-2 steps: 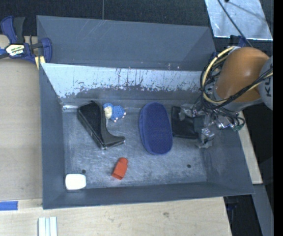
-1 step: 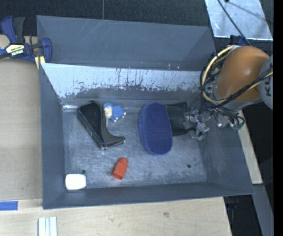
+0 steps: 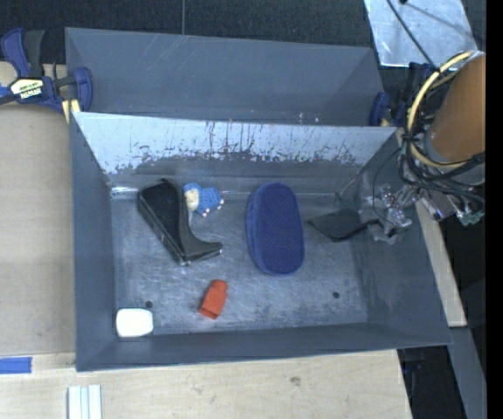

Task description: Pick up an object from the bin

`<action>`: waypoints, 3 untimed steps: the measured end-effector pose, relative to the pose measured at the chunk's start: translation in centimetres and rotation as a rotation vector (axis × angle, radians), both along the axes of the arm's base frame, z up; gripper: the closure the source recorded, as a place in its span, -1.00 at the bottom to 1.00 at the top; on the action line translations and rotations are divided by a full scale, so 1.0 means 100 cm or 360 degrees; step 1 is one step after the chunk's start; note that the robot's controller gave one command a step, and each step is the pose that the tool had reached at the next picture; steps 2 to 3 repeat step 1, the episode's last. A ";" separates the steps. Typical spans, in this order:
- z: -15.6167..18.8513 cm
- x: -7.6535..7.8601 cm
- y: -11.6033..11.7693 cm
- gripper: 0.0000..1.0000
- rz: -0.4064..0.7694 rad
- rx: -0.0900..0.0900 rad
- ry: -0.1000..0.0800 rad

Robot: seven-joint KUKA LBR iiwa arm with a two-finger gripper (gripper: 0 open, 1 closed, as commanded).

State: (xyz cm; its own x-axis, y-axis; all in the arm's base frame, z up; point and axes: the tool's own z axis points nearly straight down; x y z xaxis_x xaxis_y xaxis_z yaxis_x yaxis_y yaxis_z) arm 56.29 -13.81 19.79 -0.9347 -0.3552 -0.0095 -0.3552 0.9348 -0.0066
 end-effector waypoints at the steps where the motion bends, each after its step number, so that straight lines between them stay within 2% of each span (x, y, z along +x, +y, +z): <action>1: 0.077 0.007 -0.003 1.00 -0.0020 -0.0001 -0.0004; 3: 0.077 0.007 -0.003 1.00 -0.0020 -0.0001 -0.0004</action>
Offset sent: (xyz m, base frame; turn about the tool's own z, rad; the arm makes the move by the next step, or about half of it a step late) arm 0.0047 -0.0019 0.0714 0.0104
